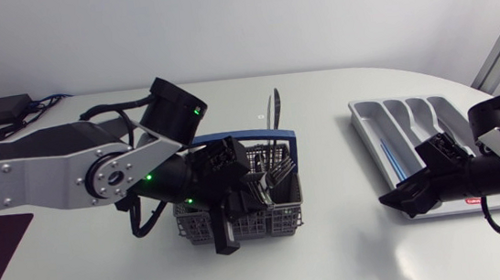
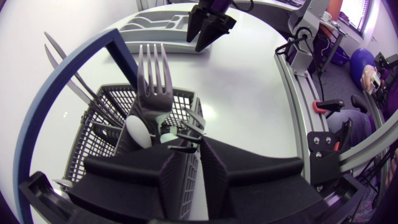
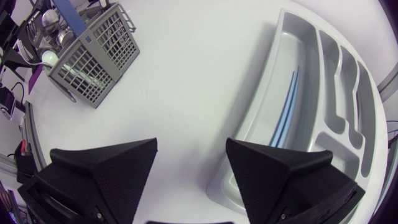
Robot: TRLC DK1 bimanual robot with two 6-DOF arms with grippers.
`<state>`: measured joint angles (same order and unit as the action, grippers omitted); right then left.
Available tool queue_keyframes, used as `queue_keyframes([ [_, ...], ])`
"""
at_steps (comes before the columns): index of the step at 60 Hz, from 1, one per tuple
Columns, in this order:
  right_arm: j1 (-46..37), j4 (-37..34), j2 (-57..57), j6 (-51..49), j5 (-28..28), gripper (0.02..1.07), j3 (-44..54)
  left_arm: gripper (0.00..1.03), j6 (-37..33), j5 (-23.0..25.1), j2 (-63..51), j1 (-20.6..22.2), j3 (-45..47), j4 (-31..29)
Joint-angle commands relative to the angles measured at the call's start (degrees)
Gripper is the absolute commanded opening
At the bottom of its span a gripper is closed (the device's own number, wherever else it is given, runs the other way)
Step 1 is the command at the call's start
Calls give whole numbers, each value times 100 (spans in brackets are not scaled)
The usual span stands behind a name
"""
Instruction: Sort the cutlery from the basket into the organizer compartments.
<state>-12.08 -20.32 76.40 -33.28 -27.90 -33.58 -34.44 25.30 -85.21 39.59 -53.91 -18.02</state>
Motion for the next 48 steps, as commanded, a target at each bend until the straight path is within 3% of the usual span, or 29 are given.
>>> queue_keyframes([
  [1, 39, 45, 15, -21, -5, 82, 159, 16, 139, 63, 101, -4, 188, 71],
  [48, 144, 54, 6, 14, 39, 82, 168, 9, 306, 502, 391, -163, 285, 352],
])
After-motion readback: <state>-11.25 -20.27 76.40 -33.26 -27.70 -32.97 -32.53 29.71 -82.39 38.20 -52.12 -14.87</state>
